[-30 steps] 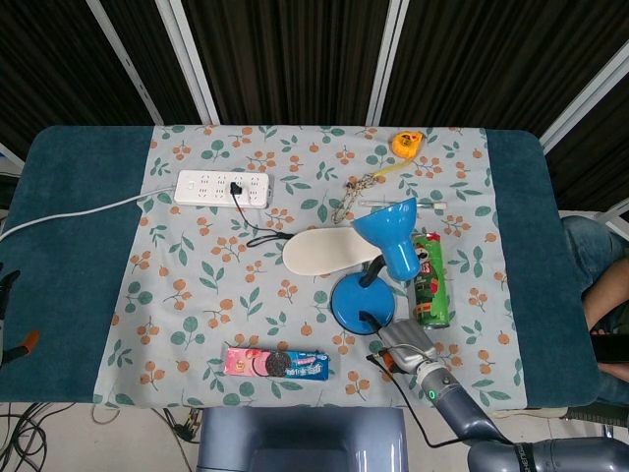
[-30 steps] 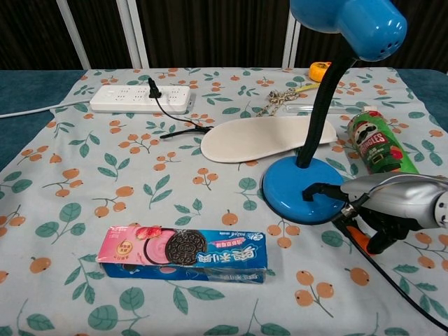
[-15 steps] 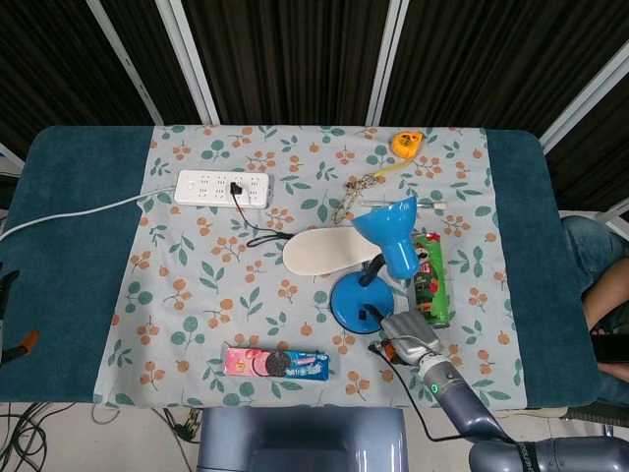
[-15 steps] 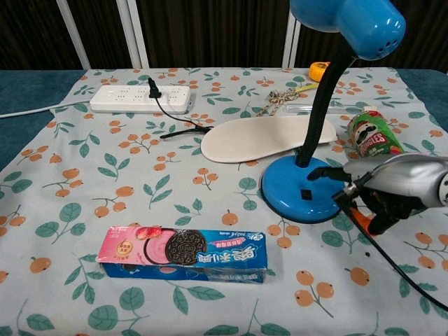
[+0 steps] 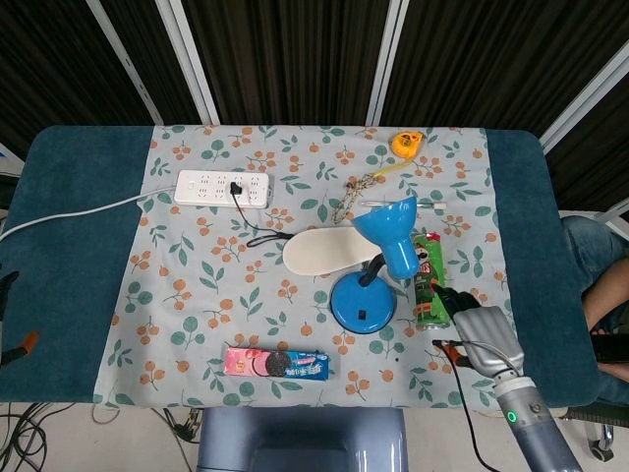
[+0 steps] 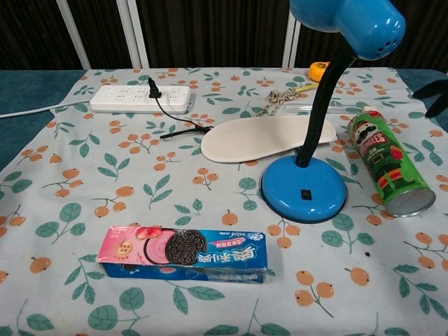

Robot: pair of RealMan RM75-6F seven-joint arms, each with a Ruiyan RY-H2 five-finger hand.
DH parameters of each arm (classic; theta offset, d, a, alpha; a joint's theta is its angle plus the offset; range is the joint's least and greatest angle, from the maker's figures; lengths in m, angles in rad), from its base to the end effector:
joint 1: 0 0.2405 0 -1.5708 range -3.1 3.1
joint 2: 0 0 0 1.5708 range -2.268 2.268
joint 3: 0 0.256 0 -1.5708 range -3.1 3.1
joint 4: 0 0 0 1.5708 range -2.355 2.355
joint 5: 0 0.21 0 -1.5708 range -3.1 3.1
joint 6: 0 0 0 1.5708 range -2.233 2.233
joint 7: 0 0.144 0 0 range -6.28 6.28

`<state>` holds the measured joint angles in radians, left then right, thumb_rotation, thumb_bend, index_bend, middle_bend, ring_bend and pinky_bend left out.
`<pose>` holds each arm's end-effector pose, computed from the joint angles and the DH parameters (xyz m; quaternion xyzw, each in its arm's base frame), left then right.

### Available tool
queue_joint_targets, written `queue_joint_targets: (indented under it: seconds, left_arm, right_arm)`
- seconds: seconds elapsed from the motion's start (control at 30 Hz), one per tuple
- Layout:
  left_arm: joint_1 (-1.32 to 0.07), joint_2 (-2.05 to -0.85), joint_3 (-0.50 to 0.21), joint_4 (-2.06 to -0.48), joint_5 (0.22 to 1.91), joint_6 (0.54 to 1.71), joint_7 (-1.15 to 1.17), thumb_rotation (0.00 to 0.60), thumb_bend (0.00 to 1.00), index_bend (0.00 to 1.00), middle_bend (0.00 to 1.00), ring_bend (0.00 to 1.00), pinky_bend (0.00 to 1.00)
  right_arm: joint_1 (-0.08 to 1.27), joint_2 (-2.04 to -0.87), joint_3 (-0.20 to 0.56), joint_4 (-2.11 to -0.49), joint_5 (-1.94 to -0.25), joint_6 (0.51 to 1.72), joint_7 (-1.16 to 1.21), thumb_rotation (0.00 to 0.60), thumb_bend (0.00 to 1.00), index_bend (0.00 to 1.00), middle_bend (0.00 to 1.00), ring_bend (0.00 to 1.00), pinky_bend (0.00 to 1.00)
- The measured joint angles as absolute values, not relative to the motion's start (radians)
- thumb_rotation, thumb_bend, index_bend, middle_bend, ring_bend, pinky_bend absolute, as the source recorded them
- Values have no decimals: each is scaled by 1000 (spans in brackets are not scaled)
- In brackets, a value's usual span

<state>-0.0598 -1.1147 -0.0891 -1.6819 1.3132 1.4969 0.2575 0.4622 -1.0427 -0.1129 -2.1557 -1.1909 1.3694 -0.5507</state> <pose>-0.3230 0.1778 0.1699 -0.5614 -0.3714 -0.2983 0.6767 -0.1919 -0.2124 0.1166 0.7078 -0.3905 0.2978 0.5078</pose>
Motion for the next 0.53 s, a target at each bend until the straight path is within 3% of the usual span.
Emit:
queue_joint_targets:
  seconds: [0.07, 0.1, 0.13, 0.3, 0.53]
  left_arm:
    - [-59, -1115, -89, -1683, 1313, 1498, 258, 600, 214, 114, 5, 0, 50]
    - [-59, -1115, -89, -1683, 1314, 1499, 258, 600, 214, 114, 5, 0, 50]
    - [-58, -1114, -89, -1683, 1314, 1500, 259, 600, 214, 114, 5, 0, 50]
    - [-59, -1114, -89, -1683, 1313, 1497, 258, 600, 214, 114, 5, 0, 50]
    - [-63, -1115, -85, -1677, 1320, 1491, 268, 600, 214, 114, 6, 0, 50]
  right_arm:
    - [407, -1028, -141, -2129, -1276, 1431, -512, 600, 254, 46, 62, 71, 275]
    - [381, -1023, -154, -2110, -1311, 1460, -491, 600, 253, 46, 56, 63, 105]
    - [357, -1019, -165, -2088, -1340, 1489, -466, 600, 252, 47, 52, 54, 0]
    - [247, -1015, -195, -1932, -1423, 1615, -322, 600, 248, 56, 43, 41, 0]
    - [189, -1027, -171, -1782, -1454, 1655, -239, 600, 248, 56, 43, 40, 0]
